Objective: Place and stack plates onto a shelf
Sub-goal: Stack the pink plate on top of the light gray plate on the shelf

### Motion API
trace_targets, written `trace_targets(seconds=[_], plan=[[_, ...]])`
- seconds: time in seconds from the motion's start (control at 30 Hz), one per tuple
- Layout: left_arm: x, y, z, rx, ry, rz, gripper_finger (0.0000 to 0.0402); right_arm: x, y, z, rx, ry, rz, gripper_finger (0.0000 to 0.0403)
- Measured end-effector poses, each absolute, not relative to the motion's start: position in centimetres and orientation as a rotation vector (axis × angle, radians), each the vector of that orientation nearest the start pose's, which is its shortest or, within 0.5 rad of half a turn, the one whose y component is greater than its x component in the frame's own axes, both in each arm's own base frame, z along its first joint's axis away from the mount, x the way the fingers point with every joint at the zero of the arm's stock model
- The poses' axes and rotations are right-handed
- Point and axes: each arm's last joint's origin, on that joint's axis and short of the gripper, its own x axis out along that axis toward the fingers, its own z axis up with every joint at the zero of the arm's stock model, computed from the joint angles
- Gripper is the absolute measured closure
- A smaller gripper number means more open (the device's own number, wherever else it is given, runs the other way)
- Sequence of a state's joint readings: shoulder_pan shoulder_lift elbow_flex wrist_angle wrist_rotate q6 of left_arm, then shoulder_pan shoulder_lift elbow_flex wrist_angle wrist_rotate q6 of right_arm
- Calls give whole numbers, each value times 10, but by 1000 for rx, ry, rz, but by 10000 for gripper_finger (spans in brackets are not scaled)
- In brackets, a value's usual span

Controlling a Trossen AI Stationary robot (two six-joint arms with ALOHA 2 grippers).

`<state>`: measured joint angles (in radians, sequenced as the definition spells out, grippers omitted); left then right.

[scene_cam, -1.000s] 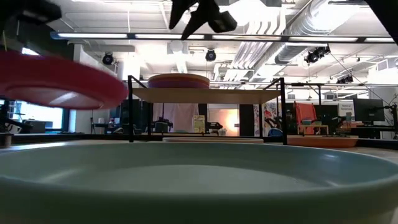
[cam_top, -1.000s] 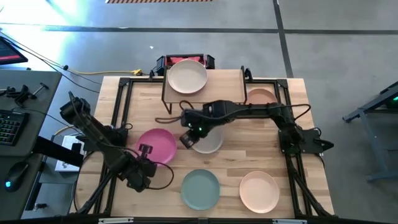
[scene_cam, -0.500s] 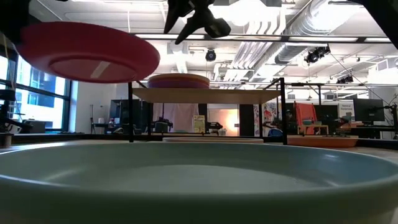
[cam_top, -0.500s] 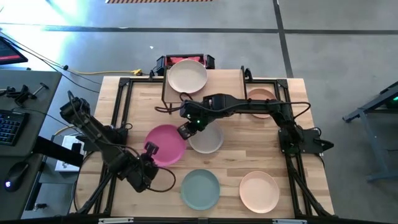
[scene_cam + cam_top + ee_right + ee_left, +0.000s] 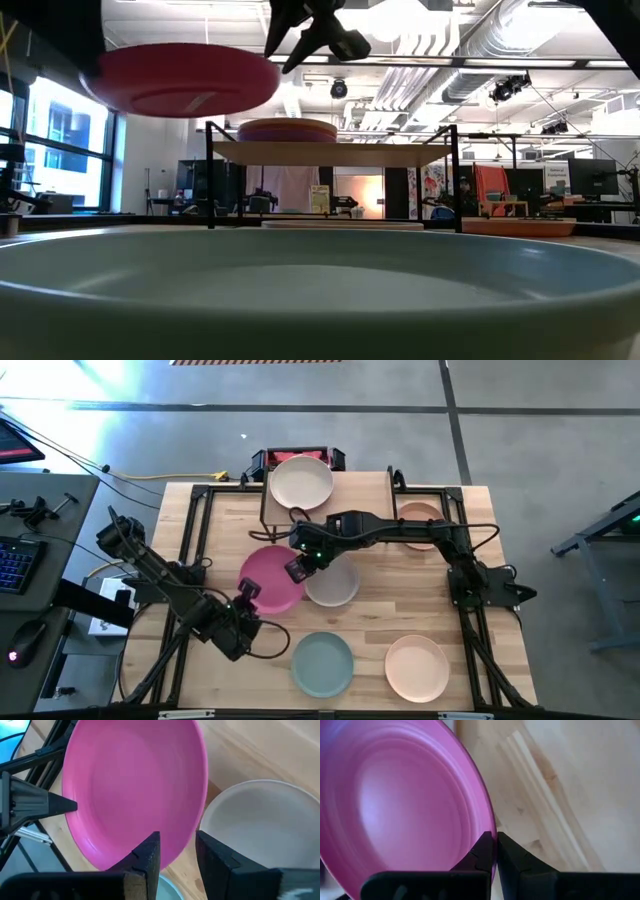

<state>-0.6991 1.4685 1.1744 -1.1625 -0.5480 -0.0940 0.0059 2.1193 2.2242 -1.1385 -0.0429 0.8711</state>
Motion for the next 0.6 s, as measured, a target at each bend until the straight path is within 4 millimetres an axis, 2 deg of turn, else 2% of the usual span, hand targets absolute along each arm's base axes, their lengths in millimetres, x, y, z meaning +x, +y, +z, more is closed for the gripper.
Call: trace_targets(seconds=[0.6], plan=[[207,-151,262,871,1136,-22,401,442,-3,329,784,994,-461,307]])
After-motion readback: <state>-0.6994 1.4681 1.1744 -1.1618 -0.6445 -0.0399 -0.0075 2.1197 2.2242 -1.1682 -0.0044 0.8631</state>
